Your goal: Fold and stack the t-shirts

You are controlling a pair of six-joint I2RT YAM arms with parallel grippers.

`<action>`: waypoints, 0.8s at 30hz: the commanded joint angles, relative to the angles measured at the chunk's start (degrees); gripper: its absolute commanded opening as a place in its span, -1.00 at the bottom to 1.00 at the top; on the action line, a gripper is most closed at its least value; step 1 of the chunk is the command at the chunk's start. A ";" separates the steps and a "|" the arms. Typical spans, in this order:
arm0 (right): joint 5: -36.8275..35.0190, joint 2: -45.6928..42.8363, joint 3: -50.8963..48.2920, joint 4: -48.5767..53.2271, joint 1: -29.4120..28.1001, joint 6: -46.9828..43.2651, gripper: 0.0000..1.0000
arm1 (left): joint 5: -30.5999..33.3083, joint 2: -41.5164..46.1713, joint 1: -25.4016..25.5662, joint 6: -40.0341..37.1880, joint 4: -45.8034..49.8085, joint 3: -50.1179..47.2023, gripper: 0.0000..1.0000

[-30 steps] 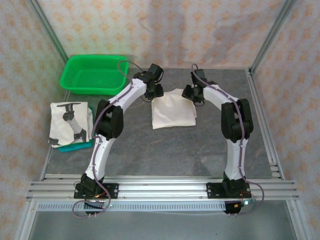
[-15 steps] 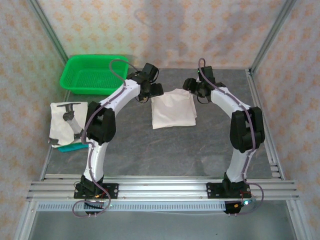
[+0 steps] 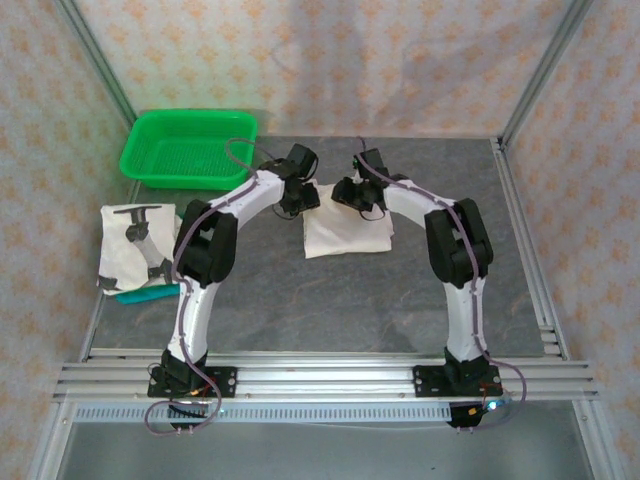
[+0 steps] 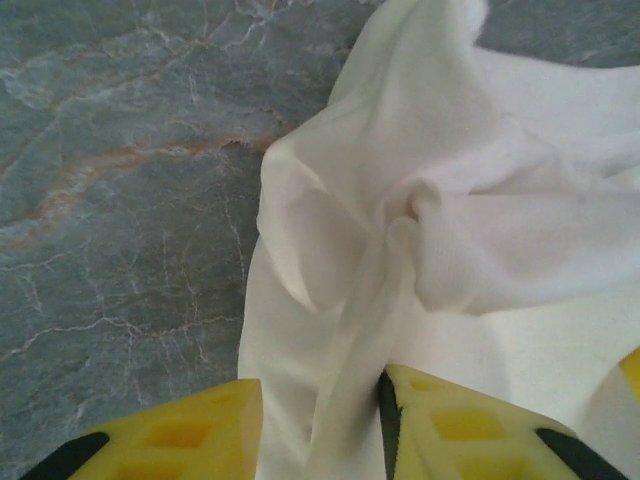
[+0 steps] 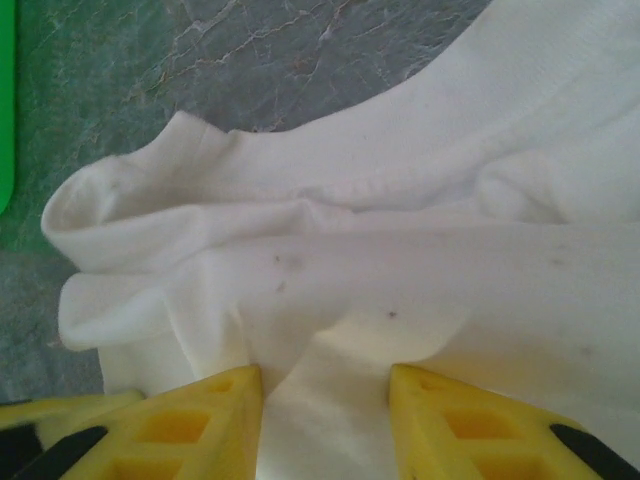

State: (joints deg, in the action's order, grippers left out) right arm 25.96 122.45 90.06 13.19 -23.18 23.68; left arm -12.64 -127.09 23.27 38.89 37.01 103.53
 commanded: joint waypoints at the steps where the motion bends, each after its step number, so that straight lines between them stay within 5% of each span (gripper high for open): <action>1: -0.45 2.97 5.24 -0.73 0.80 0.81 -0.25 | 0.67 -2.43 0.24 0.44 -0.20 0.03 -0.39; 11: -3.50 11.89 19.93 4.39 3.17 0.66 0.04 | 1.30 -4.07 -0.15 0.66 0.01 -0.55 -0.51; 17: -6.91 4.72 14.54 3.66 5.37 -1.31 0.29 | 1.64 -0.59 -0.35 -0.02 -0.50 -1.57 -0.12; 21: -9.71 -0.46 6.71 2.52 6.70 -3.94 0.39 | 1.55 1.48 -0.33 -0.48 -0.72 -1.43 0.45; 24: -12.09 -1.67 3.53 4.43 6.66 -7.48 0.46 | 2.26 2.89 -0.28 -0.88 -0.28 -1.22 0.61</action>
State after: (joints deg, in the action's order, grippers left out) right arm 18.09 124.11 95.83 15.99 -16.32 20.47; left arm -12.53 -128.75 23.20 38.79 35.66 102.59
